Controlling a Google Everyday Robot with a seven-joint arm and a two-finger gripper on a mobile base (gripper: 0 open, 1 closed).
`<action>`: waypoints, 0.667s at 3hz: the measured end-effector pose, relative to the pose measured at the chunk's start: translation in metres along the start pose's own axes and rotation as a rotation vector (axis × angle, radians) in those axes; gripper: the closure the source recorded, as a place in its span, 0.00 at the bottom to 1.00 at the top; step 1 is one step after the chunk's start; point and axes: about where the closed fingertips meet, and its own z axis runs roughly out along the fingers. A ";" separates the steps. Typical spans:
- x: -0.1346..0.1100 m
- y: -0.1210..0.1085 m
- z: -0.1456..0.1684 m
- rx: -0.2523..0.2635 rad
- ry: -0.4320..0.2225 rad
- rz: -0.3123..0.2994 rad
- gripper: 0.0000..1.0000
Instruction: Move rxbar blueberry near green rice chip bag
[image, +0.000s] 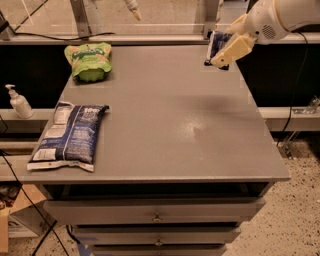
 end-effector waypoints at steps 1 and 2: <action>-0.013 0.000 0.030 0.005 -0.098 0.025 1.00; -0.051 -0.003 0.071 0.008 -0.235 0.014 1.00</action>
Offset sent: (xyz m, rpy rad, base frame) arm 0.0753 0.1418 -0.0035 0.3656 -0.1849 0.1407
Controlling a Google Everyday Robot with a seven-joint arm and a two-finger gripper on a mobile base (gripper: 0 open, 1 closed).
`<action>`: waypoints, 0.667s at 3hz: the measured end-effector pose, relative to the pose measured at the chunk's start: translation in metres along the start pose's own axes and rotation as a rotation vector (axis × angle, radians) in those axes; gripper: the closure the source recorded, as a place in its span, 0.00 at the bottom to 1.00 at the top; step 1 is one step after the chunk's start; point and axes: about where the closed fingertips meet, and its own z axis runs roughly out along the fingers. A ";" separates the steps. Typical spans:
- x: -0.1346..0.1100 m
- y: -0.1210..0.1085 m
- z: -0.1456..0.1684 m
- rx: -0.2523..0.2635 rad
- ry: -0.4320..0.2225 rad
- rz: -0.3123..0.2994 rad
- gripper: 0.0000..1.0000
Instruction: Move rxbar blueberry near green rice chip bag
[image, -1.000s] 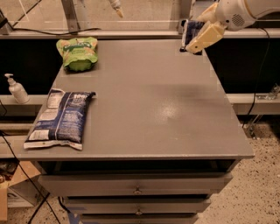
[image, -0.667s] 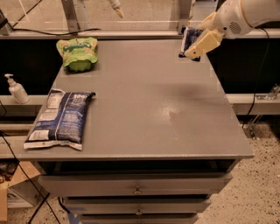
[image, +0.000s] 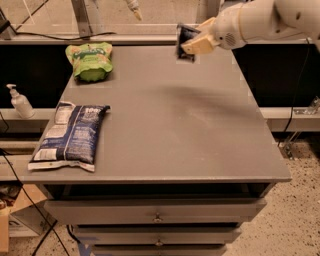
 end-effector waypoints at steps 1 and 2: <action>-0.025 0.006 0.062 -0.031 -0.127 0.012 1.00; -0.046 0.010 0.122 -0.063 -0.231 0.057 1.00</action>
Offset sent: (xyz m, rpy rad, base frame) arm 0.0870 0.1765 -0.0339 0.3539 -0.0109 0.1407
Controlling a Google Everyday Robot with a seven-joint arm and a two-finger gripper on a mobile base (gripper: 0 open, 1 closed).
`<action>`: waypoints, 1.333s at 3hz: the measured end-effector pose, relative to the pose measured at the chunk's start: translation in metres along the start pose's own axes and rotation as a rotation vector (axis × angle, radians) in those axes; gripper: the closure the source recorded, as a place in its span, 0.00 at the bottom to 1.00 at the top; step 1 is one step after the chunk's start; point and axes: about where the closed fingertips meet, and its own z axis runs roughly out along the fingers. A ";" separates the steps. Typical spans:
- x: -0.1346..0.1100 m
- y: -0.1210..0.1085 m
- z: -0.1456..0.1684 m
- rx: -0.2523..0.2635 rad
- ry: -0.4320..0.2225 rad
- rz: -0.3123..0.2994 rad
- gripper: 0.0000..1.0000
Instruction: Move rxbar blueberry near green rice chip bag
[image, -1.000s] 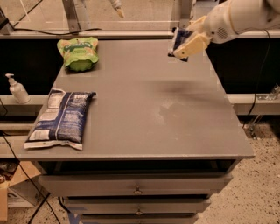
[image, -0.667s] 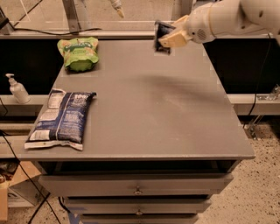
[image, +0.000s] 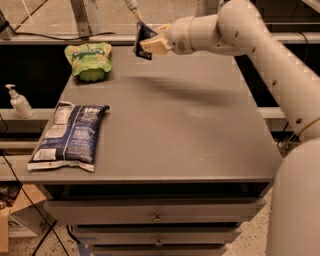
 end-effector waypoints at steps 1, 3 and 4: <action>-0.006 0.005 0.043 -0.034 -0.057 0.026 1.00; -0.007 0.014 0.095 -0.075 -0.064 0.048 0.59; -0.014 0.009 0.107 -0.066 -0.063 0.030 0.36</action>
Offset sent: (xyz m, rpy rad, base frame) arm 0.0352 0.0986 -0.0260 0.0857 0.0483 0.0806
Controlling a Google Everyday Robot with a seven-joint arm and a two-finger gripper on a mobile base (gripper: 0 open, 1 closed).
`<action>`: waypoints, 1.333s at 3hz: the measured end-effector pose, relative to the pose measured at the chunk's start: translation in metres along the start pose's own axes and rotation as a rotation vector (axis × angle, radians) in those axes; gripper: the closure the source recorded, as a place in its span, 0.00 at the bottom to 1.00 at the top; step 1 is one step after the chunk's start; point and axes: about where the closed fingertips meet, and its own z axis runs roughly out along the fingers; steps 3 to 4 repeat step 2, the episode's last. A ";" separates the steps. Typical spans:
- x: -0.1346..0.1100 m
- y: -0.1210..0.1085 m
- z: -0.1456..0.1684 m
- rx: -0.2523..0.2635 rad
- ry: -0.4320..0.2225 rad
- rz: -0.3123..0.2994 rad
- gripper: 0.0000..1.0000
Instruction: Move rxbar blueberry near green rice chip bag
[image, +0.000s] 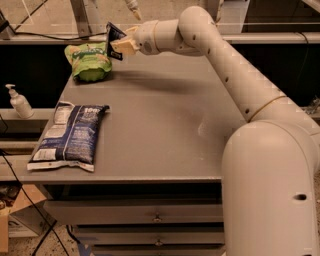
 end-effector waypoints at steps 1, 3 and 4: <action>0.000 0.002 0.003 -0.005 -0.001 0.000 0.13; 0.000 0.004 0.006 -0.009 -0.001 0.001 0.00; 0.000 0.004 0.006 -0.009 -0.001 0.001 0.00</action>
Offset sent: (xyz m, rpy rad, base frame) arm -0.0004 0.0029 -0.0007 0.0004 0.0011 0.0039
